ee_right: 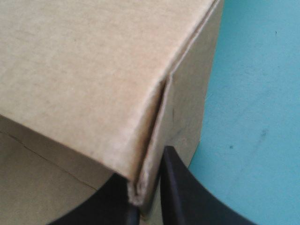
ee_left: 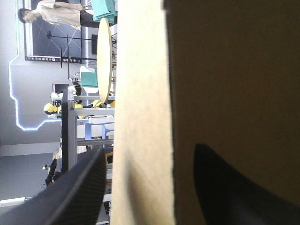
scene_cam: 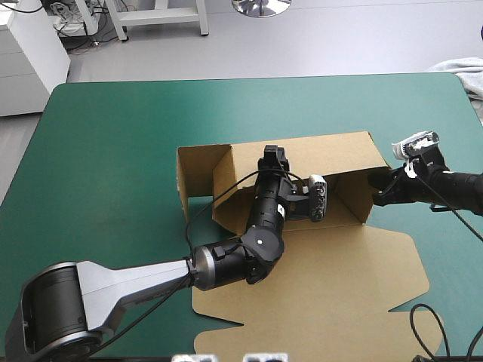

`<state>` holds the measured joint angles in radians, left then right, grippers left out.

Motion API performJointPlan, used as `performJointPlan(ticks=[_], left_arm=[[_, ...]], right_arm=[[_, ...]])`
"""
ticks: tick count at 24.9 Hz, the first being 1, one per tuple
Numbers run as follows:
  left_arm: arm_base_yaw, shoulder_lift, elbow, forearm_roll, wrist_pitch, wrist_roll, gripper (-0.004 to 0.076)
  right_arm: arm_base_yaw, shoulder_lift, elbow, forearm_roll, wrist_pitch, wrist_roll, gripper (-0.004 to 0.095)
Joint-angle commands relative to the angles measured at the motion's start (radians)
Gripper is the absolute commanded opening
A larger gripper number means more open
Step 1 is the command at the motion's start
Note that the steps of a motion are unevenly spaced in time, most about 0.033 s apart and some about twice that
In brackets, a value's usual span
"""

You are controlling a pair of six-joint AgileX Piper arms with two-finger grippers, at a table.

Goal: Fold the box

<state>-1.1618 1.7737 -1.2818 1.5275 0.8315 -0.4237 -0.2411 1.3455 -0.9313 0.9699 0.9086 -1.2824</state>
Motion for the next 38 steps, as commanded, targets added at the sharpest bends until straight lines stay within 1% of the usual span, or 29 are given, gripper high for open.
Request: performJointPlan(ticks=[1,5,10,12,17,18,20,21,22,23,28,33,37,38], left_arm=[[-0.016,-0.042,-0.018,0.07,0.013,-0.075,0.0461],[-0.046,-0.042,-0.018,0.114,0.027,-0.13,0.0461],[-0.104,-0.044,-0.018,0.218,0.068,-0.234,0.0461],[-0.14,-0.053,-0.018,0.247,0.086,-0.276,0.0461],[-0.26,-0.091,-0.018,0.244,0.11,-0.31,0.0459],[-0.279,-0.099,-0.018,0.243,0.112,-0.317,0.0445],[-0.325,-0.124,-0.018,0.243,0.112,-0.327,0.0338],[-0.339,-0.136,-0.018,0.247,0.112,-0.327,0.0265],[-0.351,-0.15,-0.018,0.247,0.11,-0.327,0.0145],[-0.356,-0.173,-0.018,0.247,0.107,-0.332,0.0001],[-0.35,-0.252,-0.018,0.247,0.1,-0.387,-0.0008],[-0.279,-0.383,-0.018,0.238,-0.013,-0.419,-0.0008],[-0.178,-0.464,-0.018,0.213,-0.06,-0.494,-0.0008],[-0.145,-0.487,-0.018,0.191,-0.075,-0.487,-0.0008]], right_arm=[[-0.003,-0.012,-0.02,0.008,0.01,0.045,-0.0001],[-0.003,-0.012,-0.02,-0.004,-0.018,0.055,-0.0001],[-0.003,-0.011,-0.02,-0.004,-0.041,0.059,-0.0001],[-0.003,-0.011,-0.02,-0.002,-0.048,0.059,-0.0001],[-0.003,-0.011,-0.02,-0.004,-0.066,0.081,-0.0001],[-0.003,-0.011,-0.02,-0.004,-0.066,0.081,-0.0001],[-0.003,-0.011,-0.02,-0.006,-0.066,0.086,-0.0001],[-0.003,-0.011,-0.02,-0.006,-0.066,0.09,-0.0001],[-0.003,-0.011,-0.02,-0.006,-0.066,0.096,-0.0001],[-0.003,-0.011,-0.02,-0.006,-0.066,0.098,-0.0001],[-0.003,-0.011,-0.02,-0.006,-0.063,0.102,-0.0001],[-0.003,-0.011,-0.02,-0.006,-0.053,0.132,-0.0001],[0.0,-0.013,-0.033,-0.008,-0.034,0.154,0.0001],[0.01,-0.013,-0.043,-0.02,-0.032,0.176,0.0001]])
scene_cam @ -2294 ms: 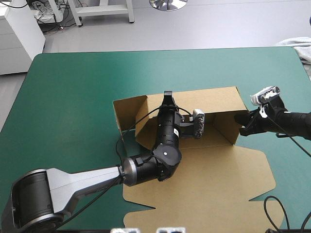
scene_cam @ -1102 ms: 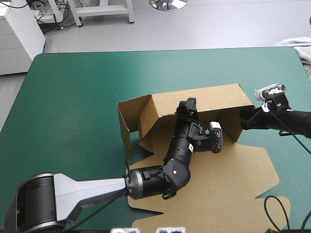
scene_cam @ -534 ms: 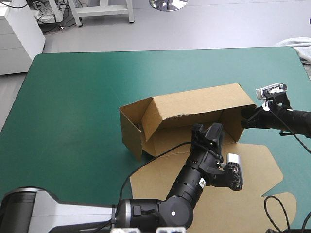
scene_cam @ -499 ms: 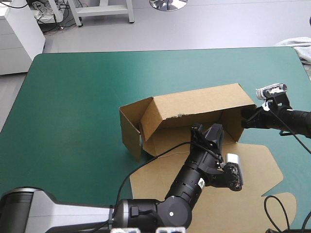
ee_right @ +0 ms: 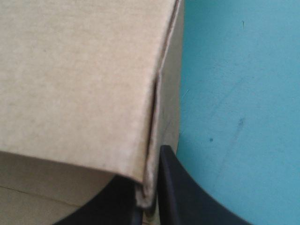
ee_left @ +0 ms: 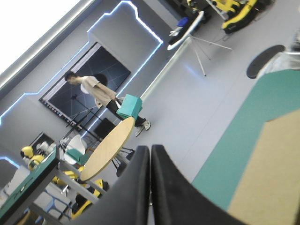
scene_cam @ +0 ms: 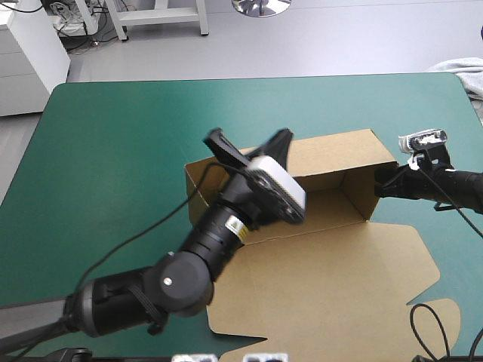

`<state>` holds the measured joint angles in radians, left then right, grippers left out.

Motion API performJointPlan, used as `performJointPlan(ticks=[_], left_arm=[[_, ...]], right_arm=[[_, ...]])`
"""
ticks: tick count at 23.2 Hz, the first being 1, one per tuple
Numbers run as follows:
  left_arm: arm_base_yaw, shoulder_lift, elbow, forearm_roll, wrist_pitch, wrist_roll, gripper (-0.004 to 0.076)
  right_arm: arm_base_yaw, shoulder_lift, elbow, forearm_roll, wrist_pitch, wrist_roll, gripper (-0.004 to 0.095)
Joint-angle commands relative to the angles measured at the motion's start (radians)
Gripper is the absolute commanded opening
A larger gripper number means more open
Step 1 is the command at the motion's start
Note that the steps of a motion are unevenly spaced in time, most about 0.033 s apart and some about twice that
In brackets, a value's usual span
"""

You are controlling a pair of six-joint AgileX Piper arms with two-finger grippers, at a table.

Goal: Fold the box

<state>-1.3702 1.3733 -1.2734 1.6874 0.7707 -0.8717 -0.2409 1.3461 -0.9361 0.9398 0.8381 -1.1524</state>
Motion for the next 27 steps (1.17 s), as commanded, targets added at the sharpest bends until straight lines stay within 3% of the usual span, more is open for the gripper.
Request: performJointPlan(ticks=[1,6,9,12,15,16,18,20,23,27], left_arm=[[0.098,-0.109,-0.026,0.007,-0.029,-0.04,-0.0008],[0.273,-0.201,-0.026,-0.122,-0.078,-0.04,-0.0008],[0.407,-0.25,-0.026,-0.194,-0.076,-0.02,-0.0008],[0.545,-0.277,-0.026,-0.313,-0.076,0.065,-0.0008],[0.699,-0.292,-0.026,-0.462,-0.09,0.172,-0.0008],[0.783,-0.292,-0.026,-0.547,-0.102,0.227,-0.0008],[0.905,-0.292,-0.026,-0.684,-0.118,0.31,-0.0008],[1.02,-0.292,-0.026,-0.856,-0.137,0.413,-0.0008],[1.195,-0.29,-0.026,-1.145,-0.139,0.606,-0.0008],[1.321,-0.274,-0.026,-1.385,-0.105,0.752,-0.0008]], right_arm=[[0.022,-0.013,-0.053,-0.005,0.038,0.064,0.0001],[0.128,-0.013,-0.145,-0.126,0.014,0.209,0.0001],[0.224,-0.01,-0.232,-0.221,-0.008,0.378,0.0001],[0.305,0.006,-0.326,-0.313,0.037,0.561,0.0001],[0.397,0.038,-0.425,-0.418,0.118,0.752,0.0001],[0.435,0.067,-0.485,-0.483,0.195,0.867,0.0001],[0.47,0.12,-0.572,-0.551,0.34,0.954,0.0001],[0.492,0.176,-0.632,-0.571,0.414,0.995,0.0002],[0.511,0.258,-0.65,-0.569,0.414,1.038,0.0001],[0.515,0.338,-0.65,-0.567,0.414,1.039,0.0001]])
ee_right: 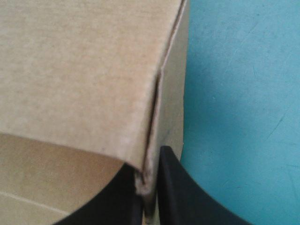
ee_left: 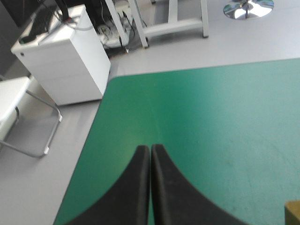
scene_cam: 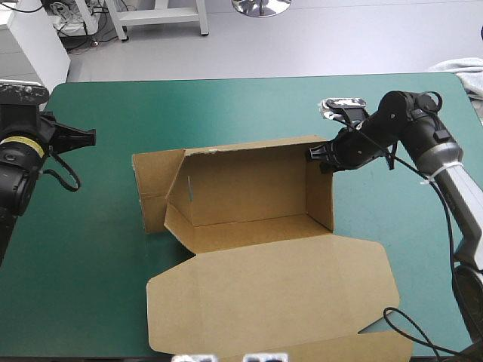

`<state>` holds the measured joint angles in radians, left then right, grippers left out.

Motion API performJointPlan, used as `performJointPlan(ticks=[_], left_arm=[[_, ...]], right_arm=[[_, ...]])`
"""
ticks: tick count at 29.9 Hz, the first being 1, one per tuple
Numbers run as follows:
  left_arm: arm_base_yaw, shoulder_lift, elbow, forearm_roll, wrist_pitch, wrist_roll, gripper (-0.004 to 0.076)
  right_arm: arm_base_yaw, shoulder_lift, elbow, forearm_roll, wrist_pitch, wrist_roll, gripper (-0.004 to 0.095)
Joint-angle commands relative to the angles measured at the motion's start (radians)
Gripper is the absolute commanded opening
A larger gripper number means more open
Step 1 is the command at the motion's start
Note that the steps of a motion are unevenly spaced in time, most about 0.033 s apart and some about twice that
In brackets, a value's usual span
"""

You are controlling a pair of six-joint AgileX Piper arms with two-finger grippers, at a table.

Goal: Fold the box

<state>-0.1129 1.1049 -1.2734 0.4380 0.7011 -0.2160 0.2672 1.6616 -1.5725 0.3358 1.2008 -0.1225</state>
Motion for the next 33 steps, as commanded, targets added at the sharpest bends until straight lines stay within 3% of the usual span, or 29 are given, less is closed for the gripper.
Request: performJointPlan(ticks=[1,6,10,13,17,20,25,31,33], left_arm=[[0.085,-0.002,-0.026,-0.174,-0.028,0.127,-0.0008],[0.16,0.028,-0.026,-0.335,-0.014,0.244,-0.0008],[0.165,0.057,-0.026,-0.344,0.01,0.252,-0.0008],[0.165,0.081,-0.026,-0.346,0.046,0.252,-0.0008],[0.165,0.103,-0.026,-0.348,0.064,0.252,-0.0008],[0.165,0.105,-0.026,-0.362,0.056,0.252,-0.0008],[0.165,0.105,-0.026,-0.38,0.06,0.263,-0.0008],[0.165,0.105,-0.026,-0.38,0.071,0.263,-0.0008],[0.165,0.105,-0.026,-0.38,0.076,0.263,-0.0008]], right_arm=[[0.007,0.039,-0.016,0.037,0.049,0.001,0.0001],[0.007,0.109,-0.018,0.021,-0.064,-0.028,0.0006],[0.007,0.127,-0.018,0.022,-0.13,-0.047,0.0035],[0.007,0.131,-0.018,0.015,-0.166,-0.035,0.0127],[0.007,0.131,-0.019,0.0,-0.184,-0.018,0.0326],[0.007,0.131,-0.028,0.0,-0.185,-0.016,0.0403],[0.007,0.129,-0.129,-0.014,-0.129,-0.016,0.0405],[0.007,0.129,-0.358,-0.115,0.043,-0.004,0.0405],[0.007,0.127,-0.43,-0.141,0.052,0.023,0.0405]])
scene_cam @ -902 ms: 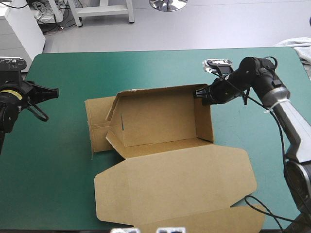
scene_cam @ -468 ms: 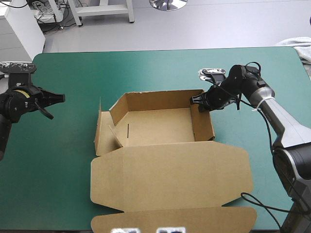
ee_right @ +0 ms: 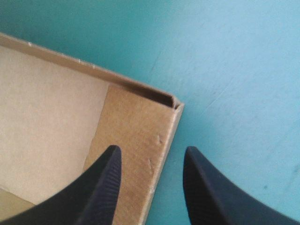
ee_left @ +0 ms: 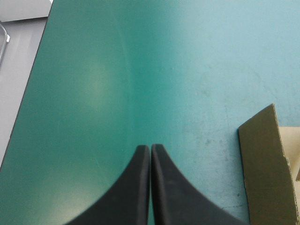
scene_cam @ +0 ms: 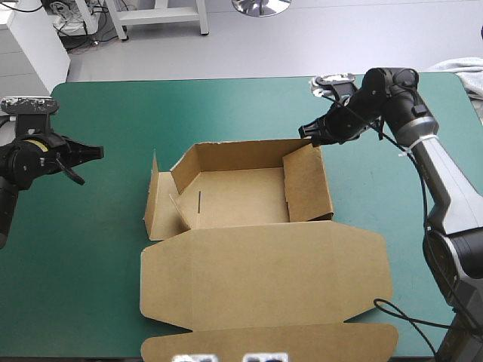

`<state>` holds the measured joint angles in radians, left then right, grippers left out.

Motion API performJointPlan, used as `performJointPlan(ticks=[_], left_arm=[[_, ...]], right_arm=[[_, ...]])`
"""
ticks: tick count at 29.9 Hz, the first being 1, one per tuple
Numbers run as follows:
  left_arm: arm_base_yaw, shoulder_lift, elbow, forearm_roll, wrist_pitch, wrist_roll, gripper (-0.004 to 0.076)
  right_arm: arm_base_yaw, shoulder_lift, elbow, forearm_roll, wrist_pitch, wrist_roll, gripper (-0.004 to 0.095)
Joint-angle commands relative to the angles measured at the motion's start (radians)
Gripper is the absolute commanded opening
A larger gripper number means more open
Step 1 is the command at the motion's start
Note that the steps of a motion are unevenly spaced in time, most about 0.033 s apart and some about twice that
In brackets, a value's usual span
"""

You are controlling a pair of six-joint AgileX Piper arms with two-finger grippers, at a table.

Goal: Fold the box

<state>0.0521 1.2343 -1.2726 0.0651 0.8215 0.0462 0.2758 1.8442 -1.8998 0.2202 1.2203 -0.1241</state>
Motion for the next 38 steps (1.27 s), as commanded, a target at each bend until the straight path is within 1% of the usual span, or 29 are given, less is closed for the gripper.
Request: performJointPlan(ticks=[1,4,8,13,17,19,23,28,32,34,38], left_arm=[[0.0,-0.024,-0.027,-0.007,-0.041,0.001,-0.0008],[0.0,-0.024,-0.027,-0.007,-0.025,0.001,-0.0008],[0.0,-0.024,-0.027,-0.009,-0.003,0.001,-0.0008],[0.0,-0.024,-0.027,-0.025,0.029,0.001,-0.0008],[0.0,-0.024,-0.027,-0.109,0.033,0.001,-0.0008],[0.0,-0.024,-0.027,-0.149,0.033,0.003,-0.0008],[0.0,-0.024,-0.027,-0.157,0.035,0.017,-0.0008],[0.0,-0.024,-0.027,-0.157,0.046,0.017,-0.0008],[0.0,-0.024,-0.027,-0.15,0.033,0.017,-0.0008],[0.0,-0.024,-0.027,-0.147,0.031,0.011,-0.0008],[0.0,-0.024,-0.027,-0.147,0.034,0.012,-0.0008]], right_arm=[[-0.002,-0.061,-0.126,-0.025,0.032,0.058,0.0405],[-0.004,-0.069,-0.183,-0.023,0.032,0.074,0.0405],[-0.004,-0.115,-0.16,-0.023,0.034,0.092,0.0405],[-0.004,-0.2,0.0,-0.027,0.034,0.09,0.0405],[-0.004,-0.214,0.141,-0.001,0.034,0.049,0.0405],[-0.004,-0.2,0.199,0.018,0.029,0.037,0.0404],[-0.004,-0.165,0.26,0.02,0.012,0.005,0.0404],[-0.004,-0.131,0.263,0.095,-0.028,-0.019,0.0404],[-0.004,-0.099,0.263,0.114,-0.031,-0.042,0.0393],[-0.004,-0.073,0.263,0.114,-0.01,-0.042,0.0376],[-0.002,-0.015,0.263,0.12,0.022,-0.042,0.0307]])
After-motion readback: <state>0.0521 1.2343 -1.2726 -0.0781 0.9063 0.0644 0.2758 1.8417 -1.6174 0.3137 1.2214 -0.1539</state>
